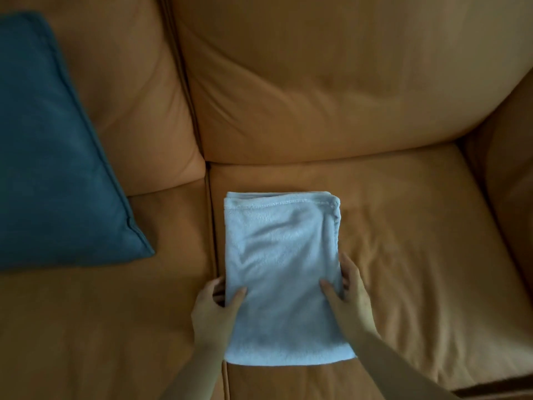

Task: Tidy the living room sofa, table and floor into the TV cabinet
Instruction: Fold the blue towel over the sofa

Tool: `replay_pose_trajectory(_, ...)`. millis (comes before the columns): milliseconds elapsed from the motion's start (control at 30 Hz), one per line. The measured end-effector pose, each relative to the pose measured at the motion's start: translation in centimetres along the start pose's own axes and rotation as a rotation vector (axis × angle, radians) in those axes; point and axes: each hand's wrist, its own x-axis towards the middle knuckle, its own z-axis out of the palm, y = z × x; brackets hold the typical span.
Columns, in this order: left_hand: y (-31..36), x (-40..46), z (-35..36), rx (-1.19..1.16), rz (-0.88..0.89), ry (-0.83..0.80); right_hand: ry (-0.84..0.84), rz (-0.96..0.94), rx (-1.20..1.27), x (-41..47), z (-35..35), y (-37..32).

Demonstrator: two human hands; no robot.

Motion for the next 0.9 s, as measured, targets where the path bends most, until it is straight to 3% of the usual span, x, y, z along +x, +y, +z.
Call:
replay_pose_trajectory(67, -0.9, -1.6, 0.5, -0.017, -0.122, 0.003, 0.082, 0.087, -0.072, -2.6, 0.5, 2.0)
replay_pose_trajectory(167, -2.1, -3.8, 1.1, -0.035, -0.303, -0.128, 0.116, 0.232, -0.111, -5.9, 1.2, 2.9)
replay_pose_trajectory(300, -3.2, -5.4, 1.3, -0.119, -0.317, -0.207, 0.04, 0.453, 0.27, -7.3, 1.1, 3.2)
replay_pose_trajectory(367, -2.8, -5.9, 1.0, -0.176, -0.304, -0.241, 0.118, 0.449, 0.389, -7.1, 0.5, 2.9)
replay_pose_trajectory(433, -2.4, -6.5, 1.0, -0.205, -0.258, -0.386, 0.278, 0.419, 0.416, -6.6, -0.5, 2.3)
replay_pose_trajectory(533, -2.0, -8.5, 1.9, -0.122, -0.274, -0.795, 0.505, 0.401, 0.33, -5.1, -2.4, 1.9)
replay_pose_trajectory(600, -2.3, -10.5, 2.8, -0.05, -0.277, -0.985, 0.537, 0.355, 0.218, -3.7, -3.9, 2.1)
replay_pose_trajectory(667, -2.5, -11.8, 3.7, 0.046, -0.198, -1.062, 0.517, 0.283, 0.107, -1.9, -5.6, 2.6)
replay_pose_trajectory(733, -2.7, -12.3, 4.5, 0.101, -0.089, -0.979, 0.497, 0.224, 0.025, -0.3, -7.3, 2.6)
replay_pose_trajectory(767, -2.6, -12.3, 4.8, 0.114, -0.013, -0.848, 0.496, 0.219, 0.027, 0.1, -7.8, 2.3)
replay_pose_trajectory(900, 0.2, -9.8, 4.4, 0.073, 0.272, 0.072, 0.495, 0.434, 0.134, -1.6, -7.0, 2.2)
